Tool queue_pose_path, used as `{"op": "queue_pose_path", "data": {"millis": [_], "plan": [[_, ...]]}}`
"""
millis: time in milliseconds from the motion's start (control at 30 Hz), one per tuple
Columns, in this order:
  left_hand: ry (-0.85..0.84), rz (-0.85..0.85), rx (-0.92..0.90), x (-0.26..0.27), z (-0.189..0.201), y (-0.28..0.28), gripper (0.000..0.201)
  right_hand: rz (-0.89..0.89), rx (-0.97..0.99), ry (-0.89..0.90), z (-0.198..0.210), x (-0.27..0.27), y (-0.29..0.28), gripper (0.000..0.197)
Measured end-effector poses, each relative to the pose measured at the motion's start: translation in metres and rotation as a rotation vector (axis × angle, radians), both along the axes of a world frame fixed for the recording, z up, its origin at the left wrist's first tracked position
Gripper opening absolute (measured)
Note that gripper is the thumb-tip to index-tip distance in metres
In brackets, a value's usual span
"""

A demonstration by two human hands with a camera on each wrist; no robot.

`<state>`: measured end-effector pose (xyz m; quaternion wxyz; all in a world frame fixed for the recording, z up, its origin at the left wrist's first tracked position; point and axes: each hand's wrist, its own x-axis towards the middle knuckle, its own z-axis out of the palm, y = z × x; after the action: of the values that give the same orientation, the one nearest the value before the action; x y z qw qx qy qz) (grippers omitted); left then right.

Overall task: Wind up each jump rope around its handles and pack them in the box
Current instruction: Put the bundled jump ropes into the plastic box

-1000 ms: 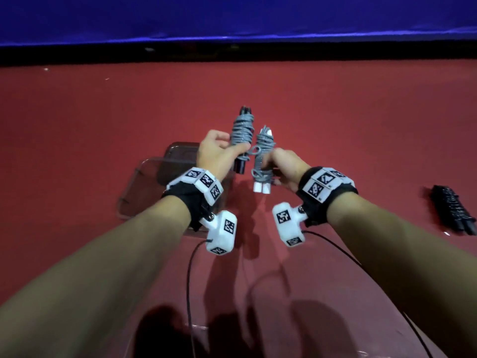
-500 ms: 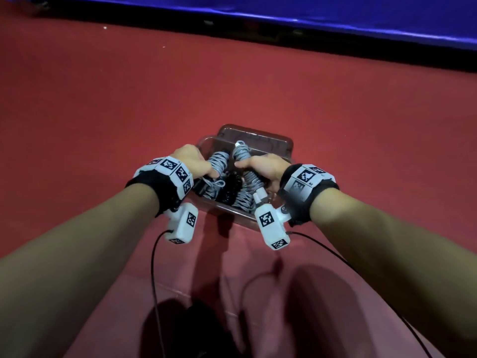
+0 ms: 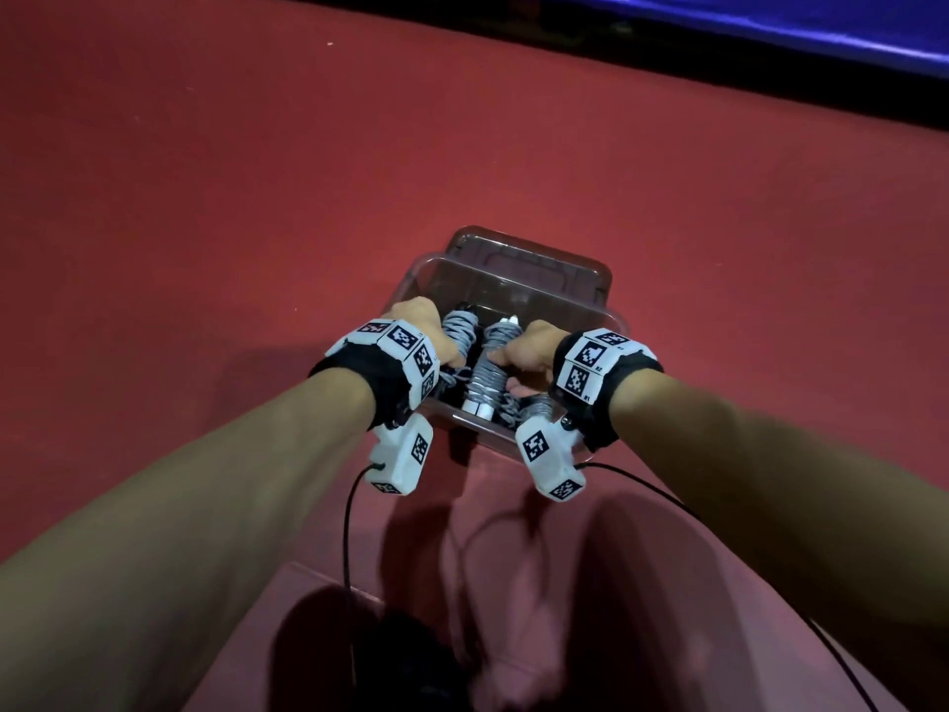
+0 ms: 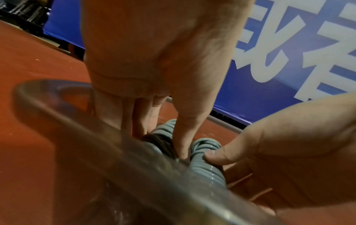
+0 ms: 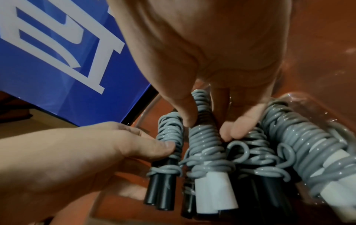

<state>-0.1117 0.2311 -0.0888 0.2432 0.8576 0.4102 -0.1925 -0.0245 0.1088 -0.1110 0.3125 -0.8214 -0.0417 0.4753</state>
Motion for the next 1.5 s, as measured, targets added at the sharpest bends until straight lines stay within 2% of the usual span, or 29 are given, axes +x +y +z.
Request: {"op": "queue_pose_path", "data": {"millis": [133, 233, 267, 400, 500, 567, 633, 833, 933, 1067, 1233, 1367, 1500], "plan": [[0.053, -0.043, 0.040, 0.002, -0.009, -0.006, 0.048, -0.063, 0.019, 0.013, -0.011, 0.000, -0.004, 0.015], [0.077, -0.056, 0.094, 0.004, -0.006, -0.015, 0.073, -0.027, 0.005, -0.037, -0.004, 0.000, -0.005, 0.019], [0.064, -0.057, 0.103, 0.007, -0.003, -0.017, 0.070, -0.007, 0.007, -0.054, 0.002, 0.001, -0.007, 0.020], [0.023, -0.116, 0.159, 0.020, 0.016, -0.029, 0.028, 0.053, 0.061, -0.100, 0.021, 0.005, -0.028, 0.023], [-0.198, -0.096, 0.194, 0.033, 0.033, -0.050, 0.009, -0.032, 0.254, -0.087, 0.034, 0.006, -0.050, 0.011], [-0.388, -0.110, 0.153, 0.049, 0.047, -0.075, 0.008, -0.085, 0.372, -0.144, 0.048, 0.012, -0.067, 0.017], [-0.501, -0.180, 0.082, 0.068, 0.060, -0.106, 0.011, -0.088, 0.391, -0.281, 0.061, 0.024, -0.091, 0.020], [-0.632, -0.360, -0.051, 0.133, 0.073, -0.227, 0.016, -0.244, 0.333, -0.484, 0.079, 0.073, -0.214, 0.022], [-0.649, -0.469, -0.126, 0.156, 0.068, -0.297, 0.025, -0.296, 0.221, -0.610, 0.073, 0.095, -0.294, 0.010], [-0.655, -0.614, -0.167, 0.177, 0.056, -0.381, 0.028, -0.410, 0.069, -0.747, 0.057, 0.107, -0.398, 0.014], [-0.582, -0.816, -0.128, 0.197, 0.030, -0.453, 0.033, -0.487, -0.153, -0.744, 0.025, 0.119, -0.506, 0.018], [-0.509, -0.860, -0.117, 0.214, 0.000, -0.495, 0.031, -0.567, -0.259, -0.727, -0.003, 0.133, -0.572, 0.028], [-0.479, -0.988, 0.078, 0.226, -0.020, -0.526, 0.037, -0.568, -0.345, -0.701, -0.031, 0.149, -0.612, 0.033]]}}
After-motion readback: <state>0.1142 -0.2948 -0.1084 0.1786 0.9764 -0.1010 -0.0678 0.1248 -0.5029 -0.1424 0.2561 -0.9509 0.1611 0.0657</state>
